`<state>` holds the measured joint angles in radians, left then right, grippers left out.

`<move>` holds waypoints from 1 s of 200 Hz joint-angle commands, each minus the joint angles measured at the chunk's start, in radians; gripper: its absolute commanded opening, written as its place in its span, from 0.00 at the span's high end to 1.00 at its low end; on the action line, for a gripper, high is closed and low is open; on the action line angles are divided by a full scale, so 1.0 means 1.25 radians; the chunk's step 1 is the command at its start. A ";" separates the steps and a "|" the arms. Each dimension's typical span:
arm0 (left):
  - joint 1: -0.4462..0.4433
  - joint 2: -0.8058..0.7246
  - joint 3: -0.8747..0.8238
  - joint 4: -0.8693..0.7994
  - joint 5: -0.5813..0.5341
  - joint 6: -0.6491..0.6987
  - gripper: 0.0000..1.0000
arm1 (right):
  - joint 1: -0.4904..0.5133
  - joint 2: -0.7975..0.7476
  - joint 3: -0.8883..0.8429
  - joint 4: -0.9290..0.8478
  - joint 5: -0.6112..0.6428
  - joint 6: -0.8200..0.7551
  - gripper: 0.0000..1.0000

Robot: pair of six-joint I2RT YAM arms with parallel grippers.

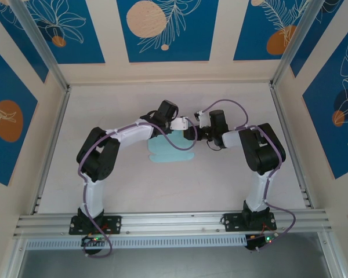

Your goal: Fold the paper box

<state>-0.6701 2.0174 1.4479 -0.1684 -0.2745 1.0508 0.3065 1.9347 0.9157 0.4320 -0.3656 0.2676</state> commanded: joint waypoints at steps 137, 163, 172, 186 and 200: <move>-0.022 -0.047 -0.030 -0.085 0.080 -0.042 0.28 | 0.028 -0.071 -0.079 0.032 0.063 -0.036 0.38; -0.024 -0.106 -0.049 -0.093 0.135 -0.073 0.14 | 0.031 -0.065 -0.066 0.018 0.067 -0.046 0.38; -0.024 -0.130 -0.052 -0.106 0.165 -0.085 0.10 | 0.032 -0.064 -0.065 0.016 0.068 -0.048 0.38; -0.024 -0.168 -0.060 -0.121 0.210 -0.103 0.08 | 0.033 -0.063 -0.061 0.014 0.069 -0.051 0.38; -0.024 -0.197 -0.061 -0.142 0.245 -0.110 0.07 | 0.035 -0.061 -0.057 0.010 0.069 -0.054 0.39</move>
<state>-0.6853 1.8679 1.3785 -0.2836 -0.1017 0.9585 0.3412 1.8729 0.8173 0.4580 -0.2886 0.2337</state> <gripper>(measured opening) 0.921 0.616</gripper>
